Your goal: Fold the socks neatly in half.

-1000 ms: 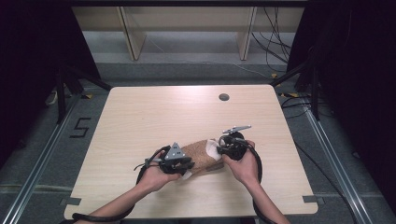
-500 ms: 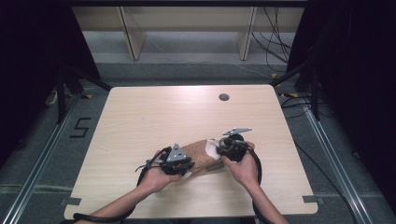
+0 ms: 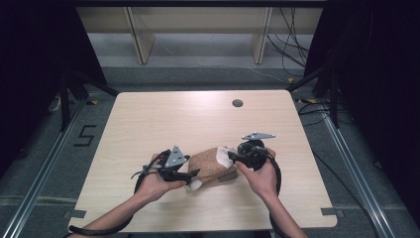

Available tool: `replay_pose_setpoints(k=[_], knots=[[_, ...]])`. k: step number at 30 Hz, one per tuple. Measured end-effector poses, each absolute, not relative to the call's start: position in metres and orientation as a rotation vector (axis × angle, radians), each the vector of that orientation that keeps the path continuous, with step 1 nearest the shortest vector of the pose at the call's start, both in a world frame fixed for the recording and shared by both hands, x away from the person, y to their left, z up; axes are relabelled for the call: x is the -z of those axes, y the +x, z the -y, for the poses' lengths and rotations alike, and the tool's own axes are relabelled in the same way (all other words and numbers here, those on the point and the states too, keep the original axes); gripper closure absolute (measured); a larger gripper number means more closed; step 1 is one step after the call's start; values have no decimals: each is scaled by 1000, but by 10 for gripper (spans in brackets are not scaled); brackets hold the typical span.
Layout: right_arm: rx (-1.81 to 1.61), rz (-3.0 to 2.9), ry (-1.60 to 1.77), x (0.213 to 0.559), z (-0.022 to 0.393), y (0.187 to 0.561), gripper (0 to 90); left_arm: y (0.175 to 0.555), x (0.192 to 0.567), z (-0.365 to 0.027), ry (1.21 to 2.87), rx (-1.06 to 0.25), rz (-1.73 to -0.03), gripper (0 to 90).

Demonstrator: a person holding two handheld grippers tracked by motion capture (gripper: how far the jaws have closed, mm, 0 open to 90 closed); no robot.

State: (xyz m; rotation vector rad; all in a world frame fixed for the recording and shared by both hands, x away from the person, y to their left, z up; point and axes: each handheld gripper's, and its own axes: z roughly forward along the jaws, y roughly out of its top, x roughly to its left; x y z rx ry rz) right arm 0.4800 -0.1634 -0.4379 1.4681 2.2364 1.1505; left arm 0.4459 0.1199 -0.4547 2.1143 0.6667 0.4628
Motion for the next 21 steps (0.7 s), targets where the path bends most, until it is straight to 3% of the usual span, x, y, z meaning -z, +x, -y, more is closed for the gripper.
replay_pose_setpoints(k=[21], knots=[[-1147,-2187,1446,440,182,472,410,442,447,-167,2076,-594,-690,305]])
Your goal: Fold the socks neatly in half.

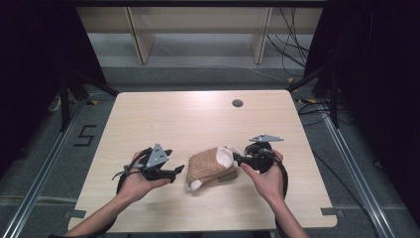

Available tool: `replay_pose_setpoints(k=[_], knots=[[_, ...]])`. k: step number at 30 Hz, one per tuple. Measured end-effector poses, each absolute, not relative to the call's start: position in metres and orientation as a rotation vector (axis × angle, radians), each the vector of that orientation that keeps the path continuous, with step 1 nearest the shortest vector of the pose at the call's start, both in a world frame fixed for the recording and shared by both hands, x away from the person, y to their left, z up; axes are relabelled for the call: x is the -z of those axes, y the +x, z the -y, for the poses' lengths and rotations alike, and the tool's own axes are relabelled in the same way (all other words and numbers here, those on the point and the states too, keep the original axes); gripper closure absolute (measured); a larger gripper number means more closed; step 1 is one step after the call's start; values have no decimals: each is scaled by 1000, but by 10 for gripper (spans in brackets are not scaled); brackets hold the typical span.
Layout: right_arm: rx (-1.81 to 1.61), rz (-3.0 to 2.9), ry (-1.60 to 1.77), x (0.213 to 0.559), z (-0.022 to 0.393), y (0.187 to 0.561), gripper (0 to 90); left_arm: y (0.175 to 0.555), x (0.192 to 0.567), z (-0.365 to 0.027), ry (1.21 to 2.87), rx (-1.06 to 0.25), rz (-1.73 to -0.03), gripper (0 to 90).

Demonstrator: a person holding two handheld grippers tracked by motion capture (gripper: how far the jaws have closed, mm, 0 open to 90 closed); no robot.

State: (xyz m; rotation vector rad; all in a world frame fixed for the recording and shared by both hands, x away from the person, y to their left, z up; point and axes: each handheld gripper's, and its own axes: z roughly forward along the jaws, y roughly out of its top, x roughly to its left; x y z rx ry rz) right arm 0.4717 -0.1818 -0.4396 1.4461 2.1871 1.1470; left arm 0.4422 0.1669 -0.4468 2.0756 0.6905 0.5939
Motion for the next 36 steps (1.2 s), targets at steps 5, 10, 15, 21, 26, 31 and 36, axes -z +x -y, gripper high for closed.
replay_pose_setpoints(k=[5,10,15,21,26,31,36], knots=[[-1167,-2192,1415,439,189,466,387,440,450,-183,1997,-595,-736,296],[-1158,-2184,1414,438,198,459,371,436,450,-202,1934,-622,-778,276],[-1142,-2135,1445,440,211,448,355,431,456,-221,1889,-640,-804,253],[-1148,-2103,1490,449,231,435,348,426,469,-245,1861,-656,-850,237],[-1122,-2094,1507,461,247,425,344,422,478,-261,1876,-663,-908,233],[-1117,-2061,1515,469,263,416,342,421,486,-275,1842,-675,-953,233],[-1111,-1999,1561,478,270,408,336,421,489,-283,1783,-698,-1002,233]])
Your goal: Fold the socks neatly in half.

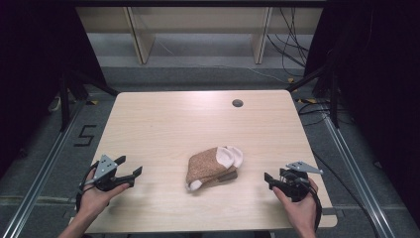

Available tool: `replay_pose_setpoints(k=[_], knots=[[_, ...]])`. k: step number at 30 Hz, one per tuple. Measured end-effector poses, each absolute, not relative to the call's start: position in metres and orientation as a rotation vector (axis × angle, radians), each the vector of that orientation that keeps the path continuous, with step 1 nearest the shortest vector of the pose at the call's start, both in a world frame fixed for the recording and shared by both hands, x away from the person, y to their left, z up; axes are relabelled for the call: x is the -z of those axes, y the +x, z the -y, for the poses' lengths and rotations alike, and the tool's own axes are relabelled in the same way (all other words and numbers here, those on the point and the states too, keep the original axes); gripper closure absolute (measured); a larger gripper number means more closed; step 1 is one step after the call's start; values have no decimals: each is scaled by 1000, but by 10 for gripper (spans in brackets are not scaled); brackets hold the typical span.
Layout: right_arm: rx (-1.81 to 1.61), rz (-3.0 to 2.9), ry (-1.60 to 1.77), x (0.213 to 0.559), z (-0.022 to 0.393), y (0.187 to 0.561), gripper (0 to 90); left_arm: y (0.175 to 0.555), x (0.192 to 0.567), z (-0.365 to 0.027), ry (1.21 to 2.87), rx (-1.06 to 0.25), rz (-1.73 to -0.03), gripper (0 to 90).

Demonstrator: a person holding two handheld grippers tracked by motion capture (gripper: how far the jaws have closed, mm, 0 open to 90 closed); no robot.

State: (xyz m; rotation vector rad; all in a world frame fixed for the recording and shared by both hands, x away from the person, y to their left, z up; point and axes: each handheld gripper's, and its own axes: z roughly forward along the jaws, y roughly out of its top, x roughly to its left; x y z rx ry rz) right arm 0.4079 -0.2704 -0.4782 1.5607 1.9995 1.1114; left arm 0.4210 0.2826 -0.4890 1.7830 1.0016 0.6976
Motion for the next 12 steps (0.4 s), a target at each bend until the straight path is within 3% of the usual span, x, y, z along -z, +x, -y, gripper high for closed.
replay_pose_setpoints(k=[12], knots=[[-1088,-2006,1578,488,268,408,326,422,490,-284,1783,-695,-998,236]])
